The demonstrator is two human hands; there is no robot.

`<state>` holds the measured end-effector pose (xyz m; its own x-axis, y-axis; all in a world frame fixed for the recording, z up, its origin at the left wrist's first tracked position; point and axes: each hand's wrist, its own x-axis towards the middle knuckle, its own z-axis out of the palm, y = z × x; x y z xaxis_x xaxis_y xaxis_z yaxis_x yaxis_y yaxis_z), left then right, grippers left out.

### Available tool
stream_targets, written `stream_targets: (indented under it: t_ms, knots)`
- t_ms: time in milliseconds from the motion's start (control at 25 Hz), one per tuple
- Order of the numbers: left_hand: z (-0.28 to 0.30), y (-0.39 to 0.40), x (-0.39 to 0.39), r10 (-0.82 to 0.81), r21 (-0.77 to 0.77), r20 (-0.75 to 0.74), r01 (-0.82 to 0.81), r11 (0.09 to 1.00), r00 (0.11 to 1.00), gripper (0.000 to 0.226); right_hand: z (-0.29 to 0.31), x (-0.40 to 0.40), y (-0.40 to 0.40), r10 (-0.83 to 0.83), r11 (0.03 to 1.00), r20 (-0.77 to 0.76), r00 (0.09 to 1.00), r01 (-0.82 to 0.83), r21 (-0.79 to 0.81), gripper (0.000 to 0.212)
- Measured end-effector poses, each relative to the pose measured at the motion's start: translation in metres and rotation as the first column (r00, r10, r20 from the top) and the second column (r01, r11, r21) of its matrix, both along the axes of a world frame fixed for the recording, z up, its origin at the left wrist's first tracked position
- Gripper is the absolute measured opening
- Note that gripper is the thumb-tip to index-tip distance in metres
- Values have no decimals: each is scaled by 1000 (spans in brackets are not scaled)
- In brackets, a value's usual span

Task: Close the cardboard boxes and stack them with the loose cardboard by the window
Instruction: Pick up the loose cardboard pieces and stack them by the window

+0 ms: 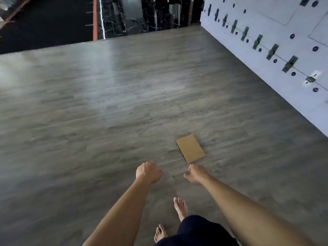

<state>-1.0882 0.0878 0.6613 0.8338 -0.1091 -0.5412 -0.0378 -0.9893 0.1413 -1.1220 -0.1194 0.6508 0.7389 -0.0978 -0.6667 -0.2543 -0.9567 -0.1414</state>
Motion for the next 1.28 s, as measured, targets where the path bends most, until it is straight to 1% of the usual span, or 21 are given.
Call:
stream_targets:
  t_ms: [120, 240, 360, 520, 640, 760, 840, 920, 1000, 1080, 1120, 1160, 1200, 1280]
  knots:
    - [-6, -15, 57, -90, -6, -23, 90, 996, 996, 38, -12, 46, -11, -65, 997, -40, 997, 66, 28, 47]
    - [-13, -28, 119, -159, 26, -19, 160, 987, 987, 41, -25, 101, -22, -133, 989, -51, 990, 136, 57, 39]
    - [-14, -42, 187, -215, 53, -6, 215, 975, 977, 46, -32, 162, -34, -205, 971, -43, 978, 209, 119, 49]
    - [-8, -64, 269, -256, 43, 21, 255, 966, 966, 44, -32, 236, -47, -275, 938, -46, 960, 279, 207, 43]
    - [-11, -82, 315, -323, 74, -25, 324, 943, 946, 41, -31, 270, -65, -404, 891, -33, 914, 401, 214, 53]
    - [-17, -125, 366, -441, 91, -77, 446, 890, 894, 38, -40, 290, -90, -555, 810, -35, 831, 550, 206, 56]
    - [-21, -163, 402, -522, 54, -103, 529, 847, 847, 37, -46, 307, -102, -616, 765, -41, 787, 609, 208, 54]
    - [-25, -199, 435, -607, 38, -90, 611, 790, 790, 37, -51, 323, -110, -677, 717, -21, 736, 665, 211, 50]
    - [-31, -220, 461, -664, 34, -117, 672, 740, 738, 38, -49, 333, -114, -754, 633, -39, 656, 741, 225, 45]
    - [-44, -234, 482, -718, 40, -155, 731, 682, 678, 35, -47, 336, -116, -803, 572, -72, 591, 800, 183, 30]
    - [-50, -241, 491, -738, 34, -168, 752, 658, 653, 34, -50, 335, -116, -840, 520, -73, 538, 836, 174, 18]
    - [-55, -249, 499, -757, 24, -169, 770, 637, 631, 34, -52, 335, -118, -883, 448, -62, 464, 876, 179, 12]
    - [-60, -255, 505, -774, 24, -169, 788, 615, 610, 34, -54, 336, -118, -912, 391, -63, 405, 905, 169, 13]
    - [-62, -264, 510, -803, 18, -150, 814, 581, 577, 35, -52, 338, -123, -936, 327, -80, 342, 932, 153, 10]
